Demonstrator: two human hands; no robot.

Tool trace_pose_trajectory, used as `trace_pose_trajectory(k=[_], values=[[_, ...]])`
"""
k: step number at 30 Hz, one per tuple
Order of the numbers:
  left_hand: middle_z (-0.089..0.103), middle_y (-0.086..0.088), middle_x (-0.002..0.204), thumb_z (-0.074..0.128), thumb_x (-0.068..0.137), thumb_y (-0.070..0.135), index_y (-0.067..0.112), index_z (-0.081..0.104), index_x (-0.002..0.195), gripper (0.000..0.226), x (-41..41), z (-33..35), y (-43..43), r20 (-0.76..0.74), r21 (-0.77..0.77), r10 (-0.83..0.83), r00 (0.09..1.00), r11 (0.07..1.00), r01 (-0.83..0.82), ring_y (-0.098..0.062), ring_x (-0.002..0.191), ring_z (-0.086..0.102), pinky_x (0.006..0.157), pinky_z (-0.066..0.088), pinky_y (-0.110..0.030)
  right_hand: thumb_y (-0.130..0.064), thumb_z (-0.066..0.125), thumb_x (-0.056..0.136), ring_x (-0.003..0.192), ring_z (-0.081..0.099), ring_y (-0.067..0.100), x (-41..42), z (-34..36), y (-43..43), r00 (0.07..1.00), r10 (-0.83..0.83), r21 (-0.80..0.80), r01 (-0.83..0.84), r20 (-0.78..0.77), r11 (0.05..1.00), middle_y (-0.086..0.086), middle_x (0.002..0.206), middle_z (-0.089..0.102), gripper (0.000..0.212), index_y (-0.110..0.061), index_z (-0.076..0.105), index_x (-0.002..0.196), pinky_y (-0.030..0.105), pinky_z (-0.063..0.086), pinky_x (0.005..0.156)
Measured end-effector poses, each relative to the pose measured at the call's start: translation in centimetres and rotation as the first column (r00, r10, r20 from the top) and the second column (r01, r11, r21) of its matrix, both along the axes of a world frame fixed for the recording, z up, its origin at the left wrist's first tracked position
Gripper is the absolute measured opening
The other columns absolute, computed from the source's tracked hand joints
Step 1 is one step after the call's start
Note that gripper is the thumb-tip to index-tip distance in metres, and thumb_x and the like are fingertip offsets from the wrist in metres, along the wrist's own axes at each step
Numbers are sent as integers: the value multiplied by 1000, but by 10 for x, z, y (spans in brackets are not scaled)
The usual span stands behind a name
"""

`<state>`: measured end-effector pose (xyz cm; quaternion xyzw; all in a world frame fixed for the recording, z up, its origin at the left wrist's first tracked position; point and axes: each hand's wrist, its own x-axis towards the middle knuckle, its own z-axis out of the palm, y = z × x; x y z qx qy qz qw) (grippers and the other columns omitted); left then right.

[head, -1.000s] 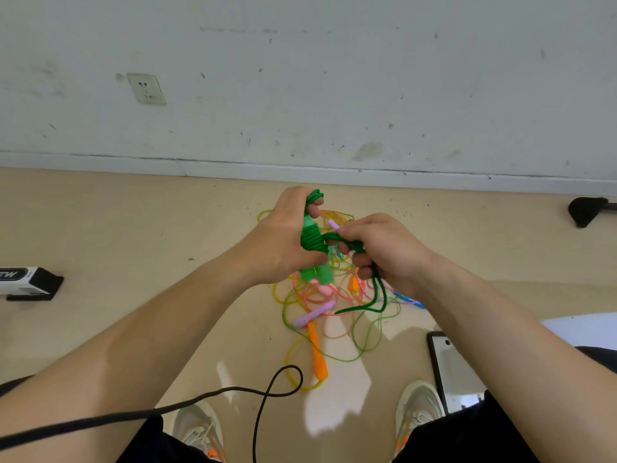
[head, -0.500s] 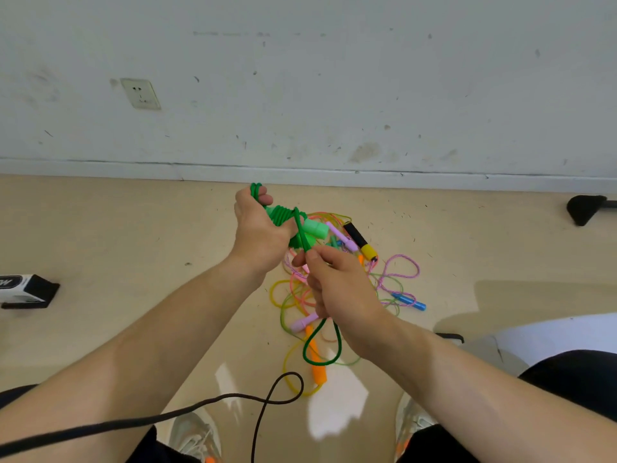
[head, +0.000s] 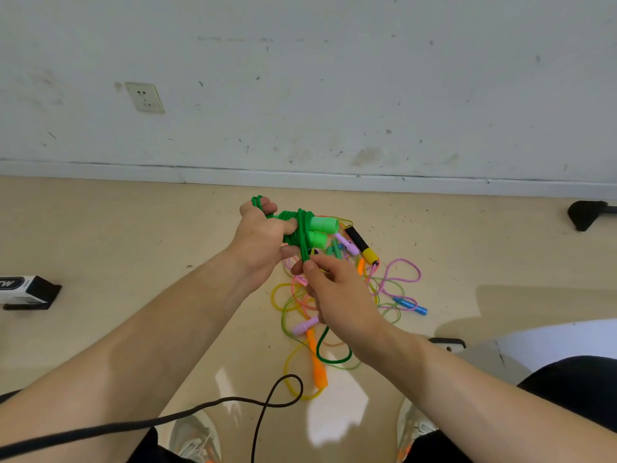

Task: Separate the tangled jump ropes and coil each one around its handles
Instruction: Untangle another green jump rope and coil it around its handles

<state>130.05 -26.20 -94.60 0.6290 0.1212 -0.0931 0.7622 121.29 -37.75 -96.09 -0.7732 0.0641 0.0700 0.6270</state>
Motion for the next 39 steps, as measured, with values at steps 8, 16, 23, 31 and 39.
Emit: trace_pose_trajectory(k=[8,16,23,31,39], values=[[49,-13,89,75,86,12,16,37,78,39,-7,13,0,-18,-240,-75,997,968,69,-27,82,69,75,61,-50,-27,44,105,48,39,5,6,-15,-8,989,113,-164,-97,91,982,-10,54,42,29,-25,68,89,25,34,54],[63,-19,102,73,86,8,17,40,72,37,-3,20,15,-29,-87,-243,970,967,240,-27,87,71,78,61,-49,-44,61,95,41,40,3,36,7,-52,970,222,-329,-243,-103,912,-12,40,40,52,0,62,68,14,27,52],[71,-15,100,73,85,8,23,40,84,36,-3,19,16,-45,74,-425,904,901,427,-25,86,73,75,61,-45,-26,68,93,49,34,4,50,10,-69,953,298,-382,-292,-43,877,-11,53,41,28,-4,69,75,14,28,51],[61,-23,114,78,83,9,18,36,99,46,-4,12,11,-3,47,-333,943,942,333,-31,88,74,71,61,-50,-15,67,90,43,34,3,46,23,-65,989,129,-159,-139,-73,978,-14,47,44,20,-14,69,70,17,27,46],[45,-28,138,86,75,19,18,37,110,60,-9,2,-1,80,59,-111,991,993,106,-38,110,67,69,61,-41,-7,50,94,44,22,9,42,25,-53,958,-30,337,129,-284,933,-2,60,36,13,-4,62,90,25,21,47]])
